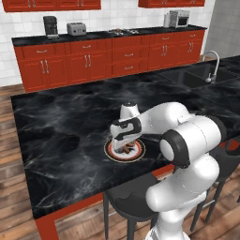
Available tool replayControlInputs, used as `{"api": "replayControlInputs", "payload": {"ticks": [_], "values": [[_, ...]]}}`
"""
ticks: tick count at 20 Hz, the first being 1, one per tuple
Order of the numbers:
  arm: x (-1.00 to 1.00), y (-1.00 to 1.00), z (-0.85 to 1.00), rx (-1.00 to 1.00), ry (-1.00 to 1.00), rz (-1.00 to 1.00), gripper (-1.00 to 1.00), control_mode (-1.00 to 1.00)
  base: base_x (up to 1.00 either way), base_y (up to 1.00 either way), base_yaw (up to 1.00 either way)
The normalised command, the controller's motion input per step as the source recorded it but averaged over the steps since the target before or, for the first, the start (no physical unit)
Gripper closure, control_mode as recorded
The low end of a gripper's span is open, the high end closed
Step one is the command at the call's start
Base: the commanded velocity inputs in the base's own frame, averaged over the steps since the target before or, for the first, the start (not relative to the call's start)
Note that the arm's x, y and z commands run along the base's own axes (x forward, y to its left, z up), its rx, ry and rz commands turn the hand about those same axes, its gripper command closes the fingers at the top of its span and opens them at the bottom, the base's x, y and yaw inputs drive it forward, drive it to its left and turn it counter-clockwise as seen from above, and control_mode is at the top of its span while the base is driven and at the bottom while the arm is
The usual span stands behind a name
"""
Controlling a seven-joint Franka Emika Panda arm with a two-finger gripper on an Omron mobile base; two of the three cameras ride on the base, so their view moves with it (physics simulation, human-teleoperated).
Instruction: Take the chicken drumsticks from the pan and place one on each plate on the dining counter.
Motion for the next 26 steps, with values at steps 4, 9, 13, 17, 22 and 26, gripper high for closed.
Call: {"api": "replayControlInputs", "payload": {"ticks": [4, 9, 13, 17, 22, 26], "values": [[-0.44, 0.00, 0.58, 0.00, 0.00, 0.00, -1.00, -1.00, 0.00, 0.00, 0.00], [-0.84, 0.00, 0.37, 0.01, -0.02, -0.10, -1.00, -1.00, 0.00, 0.00, 0.00], [-1.00, 0.00, 0.07, 0.01, -0.17, -0.27, -1.00, -1.00, 0.00, 0.00, 0.00], [-0.89, -0.08, 0.16, 0.00, -0.20, -0.29, -1.00, -1.00, 0.00, 0.00, 0.00], [-0.63, -0.13, 0.23, 0.00, -0.14, -0.24, -1.00, -1.00, 0.00, 0.00, 0.00], [-0.34, -0.16, 0.20, 0.00, 0.01, -0.12, -1.00, -1.00, 0.00, 0.00, 0.00]]}}
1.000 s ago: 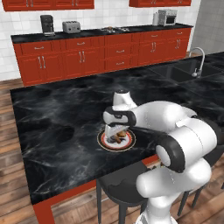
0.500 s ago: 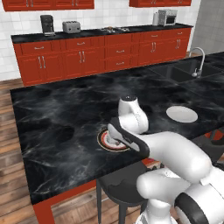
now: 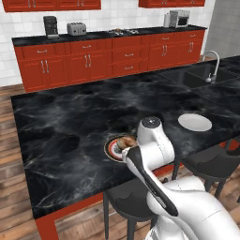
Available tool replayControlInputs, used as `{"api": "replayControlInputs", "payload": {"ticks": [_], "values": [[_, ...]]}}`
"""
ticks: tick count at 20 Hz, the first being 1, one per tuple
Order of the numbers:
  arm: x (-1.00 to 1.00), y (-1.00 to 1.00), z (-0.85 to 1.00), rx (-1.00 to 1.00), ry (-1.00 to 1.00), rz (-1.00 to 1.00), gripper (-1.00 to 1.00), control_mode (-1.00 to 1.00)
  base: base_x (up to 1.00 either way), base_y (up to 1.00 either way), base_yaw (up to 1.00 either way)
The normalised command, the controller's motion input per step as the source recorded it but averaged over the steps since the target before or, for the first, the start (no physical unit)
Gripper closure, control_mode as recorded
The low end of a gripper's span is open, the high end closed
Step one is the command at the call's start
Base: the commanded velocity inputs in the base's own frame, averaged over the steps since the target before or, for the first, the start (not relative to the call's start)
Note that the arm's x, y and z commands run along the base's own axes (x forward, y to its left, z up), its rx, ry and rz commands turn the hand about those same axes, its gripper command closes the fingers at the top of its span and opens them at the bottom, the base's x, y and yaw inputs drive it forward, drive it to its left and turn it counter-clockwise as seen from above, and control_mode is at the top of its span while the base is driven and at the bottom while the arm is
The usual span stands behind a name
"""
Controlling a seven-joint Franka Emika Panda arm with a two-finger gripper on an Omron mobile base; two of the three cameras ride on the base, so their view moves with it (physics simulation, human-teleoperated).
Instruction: Take the chicken drumsticks from the pan and place one on each plate on the dining counter.
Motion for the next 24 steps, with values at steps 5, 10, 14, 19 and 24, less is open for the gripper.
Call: {"api": "replayControlInputs", "payload": {"ticks": [5, 10, 14, 19, 24], "values": [[-0.15, -0.02, 0.03, 0.00, 0.01, 0.00, -1.00, -1.00, 0.00, 0.00, 0.00], [-0.06, 0.00, -0.01, 0.00, 0.00, 0.00, -1.00, -1.00, 0.00, 0.00, 0.00], [0.00, 0.00, 0.00, 0.00, 0.00, 0.00, -1.00, 1.00, -0.65, 0.00, 0.00], [0.00, 0.00, 0.00, 0.00, 0.00, 0.00, -1.00, 1.00, -0.66, 0.29, 0.02], [0.00, 0.00, 0.00, 0.00, 0.00, 0.00, -1.00, 1.00, -0.08, 0.99, -0.04]]}}
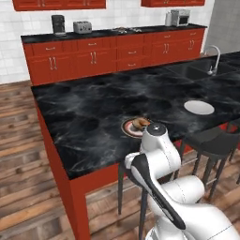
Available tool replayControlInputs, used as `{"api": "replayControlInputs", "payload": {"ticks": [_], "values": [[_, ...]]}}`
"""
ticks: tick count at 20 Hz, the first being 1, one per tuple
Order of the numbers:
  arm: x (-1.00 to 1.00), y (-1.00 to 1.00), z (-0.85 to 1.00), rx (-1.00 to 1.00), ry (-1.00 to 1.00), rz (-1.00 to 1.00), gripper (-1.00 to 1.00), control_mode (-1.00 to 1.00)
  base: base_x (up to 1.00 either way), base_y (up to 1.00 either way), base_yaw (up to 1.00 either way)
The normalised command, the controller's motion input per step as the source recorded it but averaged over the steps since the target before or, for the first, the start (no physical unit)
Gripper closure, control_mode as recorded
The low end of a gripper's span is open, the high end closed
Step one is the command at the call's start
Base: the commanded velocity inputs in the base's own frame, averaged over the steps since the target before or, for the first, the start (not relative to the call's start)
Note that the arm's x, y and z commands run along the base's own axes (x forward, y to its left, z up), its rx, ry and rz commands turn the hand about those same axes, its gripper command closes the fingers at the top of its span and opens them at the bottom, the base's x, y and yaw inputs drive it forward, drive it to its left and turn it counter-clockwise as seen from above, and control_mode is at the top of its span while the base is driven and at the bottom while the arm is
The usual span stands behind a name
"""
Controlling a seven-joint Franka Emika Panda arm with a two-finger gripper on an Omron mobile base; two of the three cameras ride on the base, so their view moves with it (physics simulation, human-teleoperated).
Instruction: Take the chicken drumsticks from the pan and place one on each plate on the dining counter.
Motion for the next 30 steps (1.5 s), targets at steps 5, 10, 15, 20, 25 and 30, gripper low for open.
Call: {"api": "replayControlInputs", "payload": {"ticks": [5, 10, 15, 20, 25, 30], "values": [[0.00, 0.00, 0.00, 0.00, 0.00, 0.00, -1.00, 1.00, 0.00, 1.00, -0.10], [0.00, 0.00, 0.00, 0.00, 0.00, 0.00, -1.00, 1.00, 0.02, 1.00, -0.14], [0.00, 0.00, 0.00, 0.00, 0.00, 0.00, -1.00, 1.00, 0.15, 1.00, -0.19], [0.00, 0.00, 0.00, 0.00, 0.00, 0.00, -1.00, 1.00, 0.38, 1.00, -0.17], [0.00, 0.00, 0.00, 0.00, 0.00, 0.00, -1.00, 1.00, 0.64, 0.99, -0.15], [0.00, 0.00, 0.00, 0.00, 0.00, 0.00, -1.00, 1.00, 0.75, 0.95, -0.13]]}}
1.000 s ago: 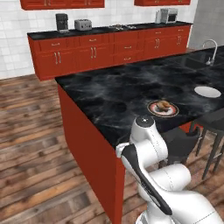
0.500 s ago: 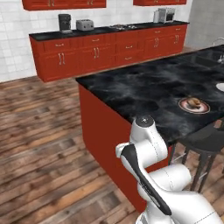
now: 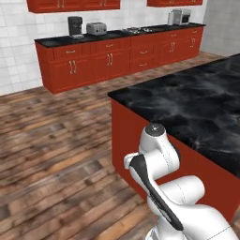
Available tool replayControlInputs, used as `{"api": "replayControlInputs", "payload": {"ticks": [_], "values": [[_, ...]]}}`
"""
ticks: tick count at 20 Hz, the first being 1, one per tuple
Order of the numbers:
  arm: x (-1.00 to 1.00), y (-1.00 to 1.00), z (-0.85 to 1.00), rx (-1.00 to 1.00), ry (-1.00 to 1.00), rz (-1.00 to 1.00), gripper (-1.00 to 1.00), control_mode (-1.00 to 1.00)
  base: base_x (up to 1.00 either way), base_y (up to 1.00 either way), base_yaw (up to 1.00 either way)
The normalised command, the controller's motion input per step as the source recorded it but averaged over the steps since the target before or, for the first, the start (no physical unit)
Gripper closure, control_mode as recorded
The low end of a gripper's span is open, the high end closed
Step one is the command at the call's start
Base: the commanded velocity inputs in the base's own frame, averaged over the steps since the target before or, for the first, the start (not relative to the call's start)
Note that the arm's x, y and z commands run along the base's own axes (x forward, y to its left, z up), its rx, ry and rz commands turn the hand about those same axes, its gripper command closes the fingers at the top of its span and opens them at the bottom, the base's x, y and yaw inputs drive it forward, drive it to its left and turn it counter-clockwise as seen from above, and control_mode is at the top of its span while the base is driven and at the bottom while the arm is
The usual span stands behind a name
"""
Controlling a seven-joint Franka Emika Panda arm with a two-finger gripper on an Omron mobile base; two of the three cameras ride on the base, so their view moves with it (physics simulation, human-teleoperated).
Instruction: Take the chicken drumsticks from the pan and place one on each plate on the dining counter.
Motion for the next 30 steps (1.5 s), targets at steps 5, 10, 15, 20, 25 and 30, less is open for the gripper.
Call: {"api": "replayControlInputs", "payload": {"ticks": [5, 10, 15, 20, 25, 30], "values": [[0.00, 0.00, 0.00, 0.00, 0.00, 0.00, -1.00, 1.00, 0.84, 0.88, -0.10], [0.00, 0.00, 0.00, 0.00, 0.00, 0.00, -1.00, 1.00, 0.90, 0.80, -0.14], [0.00, 0.00, 0.00, 0.00, 0.00, 0.00, -1.00, 1.00, 0.93, 0.72, -0.21], [0.00, 0.00, 0.00, 0.00, 0.00, 0.00, -1.00, 1.00, 0.96, 0.66, -0.26], [0.00, 0.00, 0.00, 0.00, 0.00, 0.00, -1.00, 1.00, 1.00, 0.56, -0.33], [0.00, 0.00, 0.00, 0.00, 0.00, 0.00, -1.00, 1.00, 1.00, 0.54, -0.37]]}}
